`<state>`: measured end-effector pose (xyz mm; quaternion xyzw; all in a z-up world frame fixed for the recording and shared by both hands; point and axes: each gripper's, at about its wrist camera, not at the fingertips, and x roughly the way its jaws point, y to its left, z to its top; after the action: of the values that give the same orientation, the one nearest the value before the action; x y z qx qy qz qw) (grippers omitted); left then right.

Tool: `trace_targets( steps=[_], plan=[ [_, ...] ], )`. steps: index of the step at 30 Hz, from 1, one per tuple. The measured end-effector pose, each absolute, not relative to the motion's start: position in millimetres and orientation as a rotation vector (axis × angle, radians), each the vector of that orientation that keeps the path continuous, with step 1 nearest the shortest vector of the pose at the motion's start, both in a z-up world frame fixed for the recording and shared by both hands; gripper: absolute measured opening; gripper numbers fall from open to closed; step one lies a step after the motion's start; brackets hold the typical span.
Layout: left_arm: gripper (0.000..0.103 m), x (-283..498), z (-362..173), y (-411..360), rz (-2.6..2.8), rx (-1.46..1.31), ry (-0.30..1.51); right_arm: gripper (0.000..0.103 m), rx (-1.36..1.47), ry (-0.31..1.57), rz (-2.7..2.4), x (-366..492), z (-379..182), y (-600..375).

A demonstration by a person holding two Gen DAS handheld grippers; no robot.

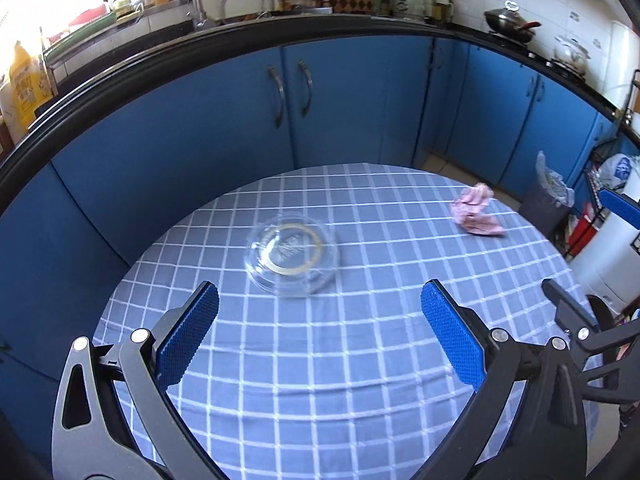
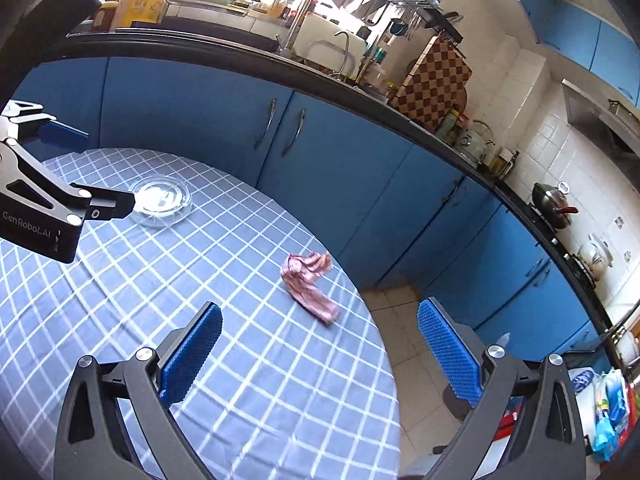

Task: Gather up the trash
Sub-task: 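Move both open tools back over the table toward the pink cloth, then grasp the clear gold-ringed lid with the left tool while the right grasps the pink cloth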

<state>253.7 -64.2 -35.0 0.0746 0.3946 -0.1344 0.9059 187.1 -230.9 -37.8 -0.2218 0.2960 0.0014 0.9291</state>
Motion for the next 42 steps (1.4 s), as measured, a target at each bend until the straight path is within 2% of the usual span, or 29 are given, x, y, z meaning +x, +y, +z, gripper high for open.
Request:
trace_targets(
  steps=[13, 29, 30, 31, 33, 36, 39, 40, 42],
  plan=[
    [0.100, 316.0, -70.3, -64.2, -0.257, 0.176, 0.871, 0.096, -0.353, 0.670, 0.053, 264.8, -65.3, -237.7],
    [0.100, 354.3, -100.5, -59.4, -0.229, 0.159, 0.932, 0.095, -0.312, 0.762, 0.115, 305.5, -97.0, -235.8],
    [0.100, 354.7, -100.7, -58.8, -0.230, 0.158, 0.932, 0.088, -0.314, 0.770, 0.125, 305.5, -98.3, -235.0],
    [0.100, 354.3, -101.0, -56.0, -0.230, 0.156, 0.929, 0.070, -0.316, 0.777, 0.131, 305.4, -99.4, -234.1],
    [0.100, 355.3, -102.8, -55.7, -0.231, 0.156, 0.932, 0.050, -0.297, 0.802, 0.165, 307.4, -101.8, -234.9],
    [0.100, 356.7, -102.6, -60.0, -0.229, 0.162, 0.928, 0.026, -0.252, 0.826, 0.222, 307.8, -102.6, -236.5],
    [0.092, 352.8, -102.1, -60.6, -0.255, 0.155, 0.924, 0.023, -0.275, 0.821, 0.219, 303.4, -102.5, -232.4],
    [0.085, 350.0, -101.3, -61.7, -0.266, 0.154, 0.923, 0.023, -0.273, 0.823, 0.222, 302.3, -102.3, -232.5],
    [0.085, 345.6, -99.7, -62.1, -0.272, 0.168, 0.914, 0.022, -0.268, 0.825, 0.227, 300.3, -102.5, -233.5]
  ],
)
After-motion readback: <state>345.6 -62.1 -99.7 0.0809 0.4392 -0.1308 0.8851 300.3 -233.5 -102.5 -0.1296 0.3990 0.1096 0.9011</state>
